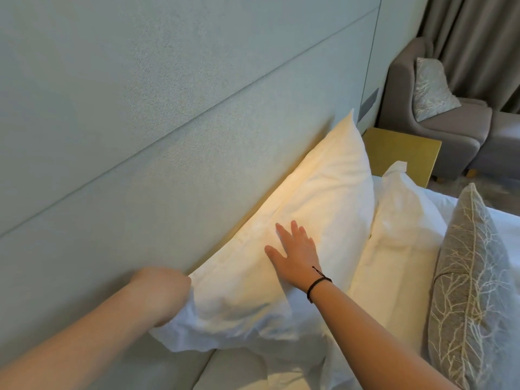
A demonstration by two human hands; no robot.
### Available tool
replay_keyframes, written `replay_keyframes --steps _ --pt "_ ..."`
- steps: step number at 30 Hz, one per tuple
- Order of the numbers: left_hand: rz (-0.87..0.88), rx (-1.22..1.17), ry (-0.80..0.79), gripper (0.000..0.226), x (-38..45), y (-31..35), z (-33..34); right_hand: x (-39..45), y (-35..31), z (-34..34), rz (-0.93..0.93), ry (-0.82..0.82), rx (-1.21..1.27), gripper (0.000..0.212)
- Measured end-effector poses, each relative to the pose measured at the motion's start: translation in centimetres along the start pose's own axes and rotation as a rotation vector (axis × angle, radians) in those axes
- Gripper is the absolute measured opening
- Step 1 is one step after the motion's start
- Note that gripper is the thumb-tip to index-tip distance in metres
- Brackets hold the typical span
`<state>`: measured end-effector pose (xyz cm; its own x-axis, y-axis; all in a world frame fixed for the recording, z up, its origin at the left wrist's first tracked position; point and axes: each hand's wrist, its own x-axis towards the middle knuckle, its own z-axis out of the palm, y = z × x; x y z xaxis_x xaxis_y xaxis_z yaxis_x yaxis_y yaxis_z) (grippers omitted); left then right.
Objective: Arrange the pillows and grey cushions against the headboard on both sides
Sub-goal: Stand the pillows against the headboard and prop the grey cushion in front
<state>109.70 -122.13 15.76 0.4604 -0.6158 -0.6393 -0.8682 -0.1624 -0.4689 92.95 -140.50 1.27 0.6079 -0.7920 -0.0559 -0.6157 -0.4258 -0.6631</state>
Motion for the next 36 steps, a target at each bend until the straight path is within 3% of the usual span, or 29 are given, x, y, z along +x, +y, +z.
replay_keyframes --steps 2,7,10,14,22,24,27,30,33,36 --pt "0.005 0.057 -0.019 0.03 0.2 -0.1 -0.6 0.0 1.9 -1.0 0.115 0.079 0.026 0.069" --pt "0.048 0.004 0.262 0.031 4.1 2.1 -7.1 0.2 5.9 -2.7 0.359 0.159 0.283 0.072" --pt "0.143 -0.259 0.43 0.031 9.4 5.2 -12.9 0.1 7.4 -2.8 0.433 0.172 0.395 0.071" --pt "0.244 -0.664 0.478 0.035 17.0 9.5 -18.9 -0.3 8.6 -2.1 0.455 0.162 0.48 0.072" --pt "0.237 -0.939 0.57 0.03 27.2 12.4 -26.9 1.0 11.3 -2.2 0.518 0.184 0.577 0.073" --pt "0.221 -0.851 0.694 0.021 28.2 12.3 -27.6 1.3 11.6 -2.0 0.522 0.199 0.608 0.073" --pt "0.164 -0.411 0.931 0.02 28.2 11.6 -28.6 1.8 11.3 -1.4 0.5 0.202 0.637 0.073" --pt "0.156 -0.057 0.986 0.027 27.8 11.3 -29.3 1.8 10.8 -1.3 0.477 0.161 0.642 0.072" --pt "0.139 -0.039 0.931 0.029 26.7 11.7 -29.3 0.0 11.9 -1.8 0.466 0.118 0.55 0.069" --pt "0.189 -0.171 1.01 0.029 23.7 13.2 -28.3 -4.4 15.0 -1.3 0.543 0.13 0.132 0.07"
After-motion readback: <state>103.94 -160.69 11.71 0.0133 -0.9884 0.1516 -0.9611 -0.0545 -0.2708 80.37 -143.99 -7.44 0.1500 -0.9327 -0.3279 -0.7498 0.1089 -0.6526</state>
